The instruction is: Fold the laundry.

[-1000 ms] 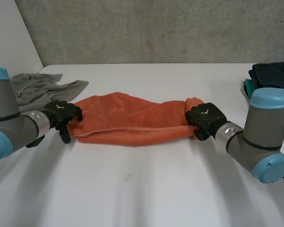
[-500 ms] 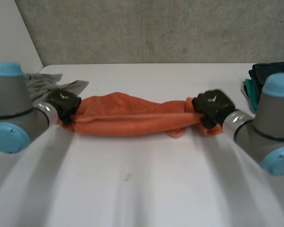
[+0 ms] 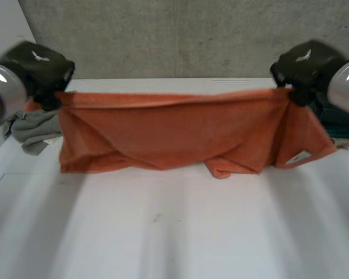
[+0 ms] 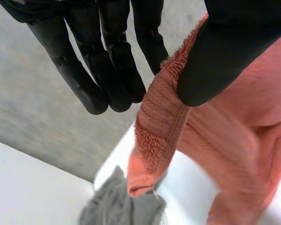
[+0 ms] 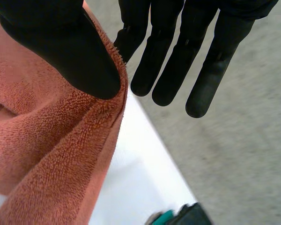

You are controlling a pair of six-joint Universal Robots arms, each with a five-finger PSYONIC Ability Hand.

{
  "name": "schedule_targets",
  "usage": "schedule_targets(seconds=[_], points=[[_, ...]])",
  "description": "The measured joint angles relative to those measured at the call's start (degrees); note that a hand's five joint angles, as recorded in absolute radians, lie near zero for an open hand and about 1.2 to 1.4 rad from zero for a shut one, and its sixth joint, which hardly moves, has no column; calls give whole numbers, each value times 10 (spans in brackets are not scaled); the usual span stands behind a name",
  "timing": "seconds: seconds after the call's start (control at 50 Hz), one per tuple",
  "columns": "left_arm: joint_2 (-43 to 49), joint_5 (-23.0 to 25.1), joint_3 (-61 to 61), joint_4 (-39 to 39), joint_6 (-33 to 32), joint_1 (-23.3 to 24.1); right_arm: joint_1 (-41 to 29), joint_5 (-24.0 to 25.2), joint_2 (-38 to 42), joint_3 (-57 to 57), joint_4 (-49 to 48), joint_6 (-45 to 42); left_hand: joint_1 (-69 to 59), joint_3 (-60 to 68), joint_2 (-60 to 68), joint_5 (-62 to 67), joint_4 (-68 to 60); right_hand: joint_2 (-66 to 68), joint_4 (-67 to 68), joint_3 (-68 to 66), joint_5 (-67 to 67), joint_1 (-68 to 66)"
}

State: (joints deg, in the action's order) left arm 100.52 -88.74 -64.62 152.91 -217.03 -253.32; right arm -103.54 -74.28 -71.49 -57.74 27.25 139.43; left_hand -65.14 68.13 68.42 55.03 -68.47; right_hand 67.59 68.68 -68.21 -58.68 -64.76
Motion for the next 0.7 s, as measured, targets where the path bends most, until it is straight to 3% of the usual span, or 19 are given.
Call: schedule_targets(seconds=[0.16,0.28,0.38,0.5,0.7], points=[[181,-19,127,88,-11,4,-28,-35,143,54,-45,-8,0,0,0,0,-2,0,0,0,0,0],[253,-23,301,218,-6,5,-38,-103,228,190,-191,39,0,0,0,0,-2,0,0,0,0,0],[241,-23,376,321,26,5,-35,-131,222,250,-352,63,0,0,0,0,-2,0,0,0,-1,0],[188,-18,361,387,81,5,-32,-103,159,218,-503,69,-2,0,0,19,-2,0,0,0,-4,0],[136,-12,162,386,99,-13,-24,-51,109,76,-483,69,-2,0,0,22,-2,0,0,0,-4,-5]])
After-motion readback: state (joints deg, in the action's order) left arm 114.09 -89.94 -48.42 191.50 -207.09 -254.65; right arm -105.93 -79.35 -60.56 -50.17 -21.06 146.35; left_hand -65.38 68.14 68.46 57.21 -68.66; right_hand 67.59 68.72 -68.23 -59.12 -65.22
